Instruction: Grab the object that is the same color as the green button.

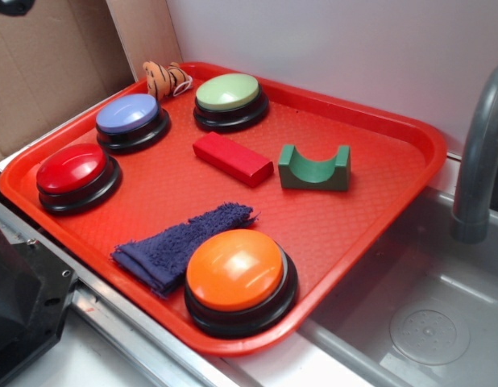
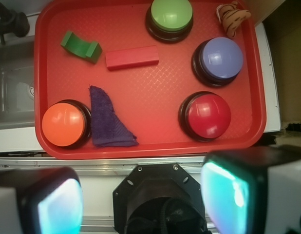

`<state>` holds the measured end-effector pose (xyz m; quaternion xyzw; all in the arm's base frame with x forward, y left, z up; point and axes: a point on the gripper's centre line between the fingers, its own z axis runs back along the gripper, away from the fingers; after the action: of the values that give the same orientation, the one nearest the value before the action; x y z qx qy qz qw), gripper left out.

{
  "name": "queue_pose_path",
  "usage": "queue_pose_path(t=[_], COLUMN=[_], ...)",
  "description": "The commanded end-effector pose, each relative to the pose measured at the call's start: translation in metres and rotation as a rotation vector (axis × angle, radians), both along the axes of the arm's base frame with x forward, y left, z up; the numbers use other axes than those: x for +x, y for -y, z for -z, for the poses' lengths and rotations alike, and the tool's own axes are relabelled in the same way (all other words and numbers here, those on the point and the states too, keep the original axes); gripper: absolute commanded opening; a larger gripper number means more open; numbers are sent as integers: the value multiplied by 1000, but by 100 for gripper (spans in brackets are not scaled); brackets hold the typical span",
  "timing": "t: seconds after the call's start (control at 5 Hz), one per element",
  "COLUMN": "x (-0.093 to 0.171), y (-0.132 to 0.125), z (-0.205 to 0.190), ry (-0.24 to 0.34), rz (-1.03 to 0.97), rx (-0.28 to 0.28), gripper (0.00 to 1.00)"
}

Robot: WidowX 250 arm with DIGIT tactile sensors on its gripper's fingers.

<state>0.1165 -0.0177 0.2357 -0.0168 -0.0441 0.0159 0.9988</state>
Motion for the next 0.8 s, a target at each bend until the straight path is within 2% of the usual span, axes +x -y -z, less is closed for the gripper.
queue_pose_path(t=[0.0,0.4,0.6], x=[0,55,82], y=[0,19,28], z=[0,25,39], ry=[0,37,88], rz=[0,279,371], rx=[0,82,104], gripper=[100,100,100])
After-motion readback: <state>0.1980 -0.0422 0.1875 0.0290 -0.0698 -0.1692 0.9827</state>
